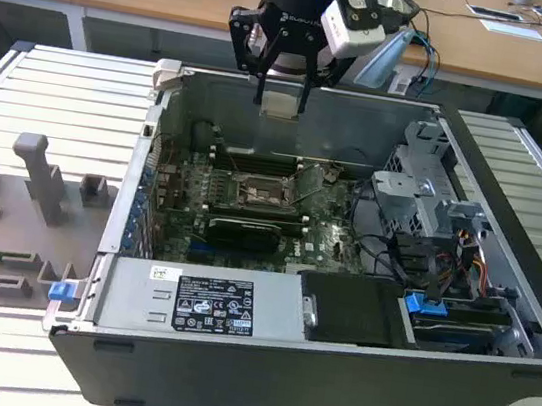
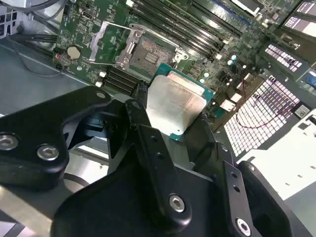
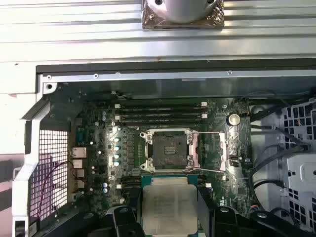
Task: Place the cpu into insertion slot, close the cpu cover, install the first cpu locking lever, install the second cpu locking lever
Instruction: 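Place the cpu into insertion slot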
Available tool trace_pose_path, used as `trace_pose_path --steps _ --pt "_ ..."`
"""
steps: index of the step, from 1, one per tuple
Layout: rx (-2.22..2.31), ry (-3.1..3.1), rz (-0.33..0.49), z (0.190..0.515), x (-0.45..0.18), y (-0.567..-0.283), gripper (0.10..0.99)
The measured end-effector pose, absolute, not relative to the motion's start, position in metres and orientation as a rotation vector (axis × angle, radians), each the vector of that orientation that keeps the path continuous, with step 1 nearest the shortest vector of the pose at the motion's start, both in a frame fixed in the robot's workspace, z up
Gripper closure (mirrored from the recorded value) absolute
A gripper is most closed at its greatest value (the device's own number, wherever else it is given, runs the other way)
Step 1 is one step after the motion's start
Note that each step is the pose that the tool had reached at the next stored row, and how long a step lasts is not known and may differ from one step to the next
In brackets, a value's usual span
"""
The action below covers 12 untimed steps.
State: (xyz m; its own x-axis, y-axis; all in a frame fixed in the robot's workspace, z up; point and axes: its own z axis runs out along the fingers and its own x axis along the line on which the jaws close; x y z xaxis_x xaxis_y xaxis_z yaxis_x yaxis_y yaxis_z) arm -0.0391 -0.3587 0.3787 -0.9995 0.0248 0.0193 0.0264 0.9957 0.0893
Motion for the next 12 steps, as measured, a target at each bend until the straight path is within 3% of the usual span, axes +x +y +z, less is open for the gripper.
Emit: trace_pose_path --steps 12 --pt "-0.069 -3.12 -0.14 0.3787 -0.0391 -0.3587 0.545"
